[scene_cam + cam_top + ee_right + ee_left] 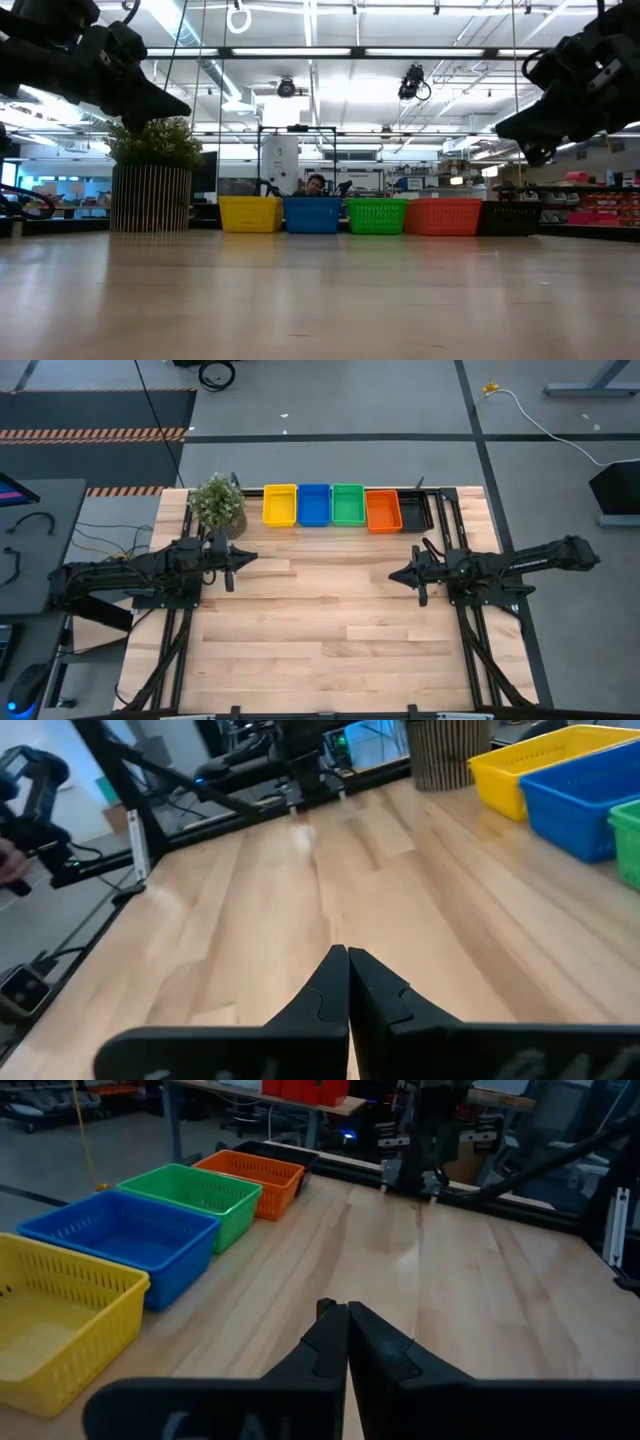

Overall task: Stack baskets by color
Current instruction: Return to Home Position

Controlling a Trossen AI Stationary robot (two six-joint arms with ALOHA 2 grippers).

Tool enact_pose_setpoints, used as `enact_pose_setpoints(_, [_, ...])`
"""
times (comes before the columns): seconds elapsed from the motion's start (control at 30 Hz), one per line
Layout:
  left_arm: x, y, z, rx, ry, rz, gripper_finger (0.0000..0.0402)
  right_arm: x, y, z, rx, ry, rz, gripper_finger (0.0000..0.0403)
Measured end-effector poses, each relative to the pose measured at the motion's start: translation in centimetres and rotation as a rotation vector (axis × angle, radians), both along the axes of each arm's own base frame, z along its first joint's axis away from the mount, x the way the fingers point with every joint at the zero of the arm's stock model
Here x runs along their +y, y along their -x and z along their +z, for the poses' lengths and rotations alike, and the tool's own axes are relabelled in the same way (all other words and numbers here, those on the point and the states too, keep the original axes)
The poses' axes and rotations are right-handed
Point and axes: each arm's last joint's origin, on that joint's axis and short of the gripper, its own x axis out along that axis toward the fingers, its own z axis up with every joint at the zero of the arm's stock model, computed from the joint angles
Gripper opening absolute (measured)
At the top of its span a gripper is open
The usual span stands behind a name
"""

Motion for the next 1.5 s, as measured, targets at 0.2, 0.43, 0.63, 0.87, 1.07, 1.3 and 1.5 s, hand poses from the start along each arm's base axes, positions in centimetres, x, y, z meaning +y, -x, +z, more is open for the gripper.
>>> enact_pose_setpoints(0.2, [0.0, 0.0, 0.0, 0.007, -0.007, -0.001, 0.0006, -0.2, 1.0, 0.0, 0.001, 0.021, -0.089, 0.0000])
enact_pose_setpoints(0.43, [0.0, 0.1, -0.2, 0.032, -0.032, -0.012, 0.0013, -0.1, 1.5, 0.8, -0.084, 0.043, -0.028, 0.0000])
enact_pose_setpoints(0.63, [-0.4, 1.0, -0.1, 0.028, -0.079, -0.077, 0.0005, 0.1, 1.6, 0.8, -0.082, 0.016, 0.030, 0.0001])
enact_pose_setpoints(0.87, [-0.9, 3.7, 0.0, -0.037, -0.074, -0.066, 0.0004, 0.1, 1.6, 0.8, -0.080, -0.001, 0.025, 0.0001])
enact_pose_setpoints(1.07, [-1.0, 3.2, 0.1, -0.120, -0.129, -0.083, 0.0005, 0.0, 1.6, 0.8, -0.087, -0.013, 0.003, 0.0002])
enact_pose_setpoints(1.3, [-1.4, 2.2, -1.9, -0.177, -0.166, -0.124, 0.0004, 0.0, 1.6, 0.8, -0.083, -0.015, 0.000, 0.0003])
enact_pose_setpoints(1.5, [-1.7, 2.3, -1.5, -0.206, -0.277, -0.108, 0.0003, 0.1, 1.6, 0.9, -0.092, 0.038, 0.011, 0.0003])
